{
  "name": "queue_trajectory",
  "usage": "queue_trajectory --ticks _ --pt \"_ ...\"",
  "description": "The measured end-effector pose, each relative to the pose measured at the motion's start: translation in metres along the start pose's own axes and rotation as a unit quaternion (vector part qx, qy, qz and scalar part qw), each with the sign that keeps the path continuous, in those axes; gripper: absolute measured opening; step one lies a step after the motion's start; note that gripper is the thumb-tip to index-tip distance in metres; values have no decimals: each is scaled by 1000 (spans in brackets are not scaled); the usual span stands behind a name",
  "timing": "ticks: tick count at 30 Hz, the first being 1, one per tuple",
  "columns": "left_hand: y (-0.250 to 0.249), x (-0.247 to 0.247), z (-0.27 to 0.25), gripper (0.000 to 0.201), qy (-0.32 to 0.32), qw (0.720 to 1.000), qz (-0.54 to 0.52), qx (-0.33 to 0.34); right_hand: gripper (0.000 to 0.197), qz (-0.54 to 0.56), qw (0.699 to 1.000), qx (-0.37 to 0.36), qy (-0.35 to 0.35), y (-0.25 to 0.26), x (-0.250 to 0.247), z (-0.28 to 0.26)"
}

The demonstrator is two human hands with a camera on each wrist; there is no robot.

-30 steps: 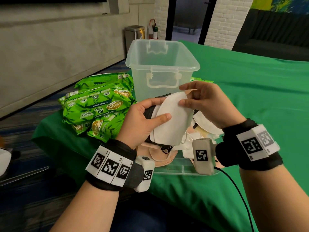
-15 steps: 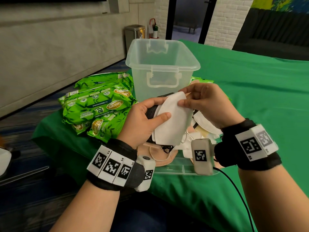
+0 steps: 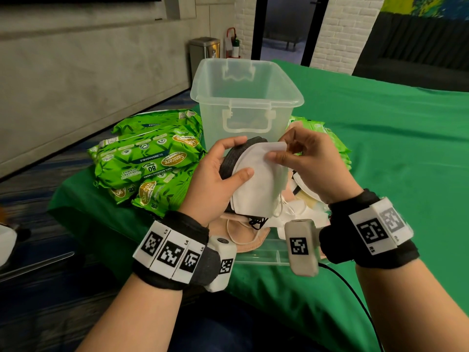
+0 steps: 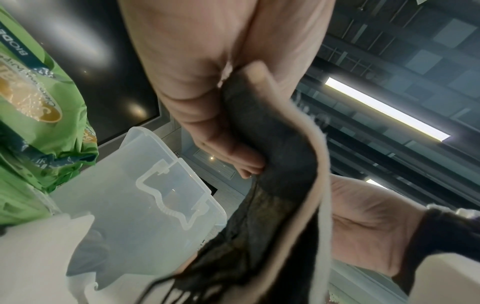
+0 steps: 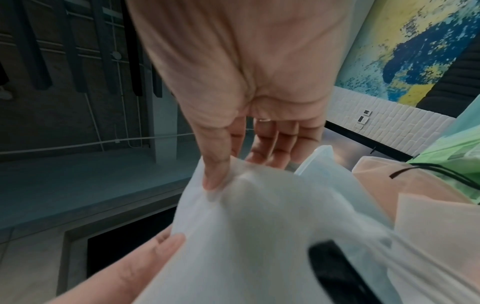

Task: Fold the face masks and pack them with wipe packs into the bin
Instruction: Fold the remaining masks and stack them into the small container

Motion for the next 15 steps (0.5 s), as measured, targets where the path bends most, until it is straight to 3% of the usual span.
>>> queue_trajectory --ticks 4,10,15 --pt "-1 1 1 34 -1 1000 -10 -9 18 62 998 4 -19 0 4 -2" --pt "0 -3 4 39 -36 999 5 -27 21 142 986 -7 -88 1 0 -1" --pt "-5 2 5 31 -59 997 -29 -39 27 167 985 -11 -37 8 4 -2"
Point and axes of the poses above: each hand's wrist, its own z-axis towards the middle knuckle, its own x-axis out of the palm, y = z × x, the point moved 1 cm from there along z, towards the middle knuckle, and after that the axes turned 5 degrees about -z, right-handed, at the moved point
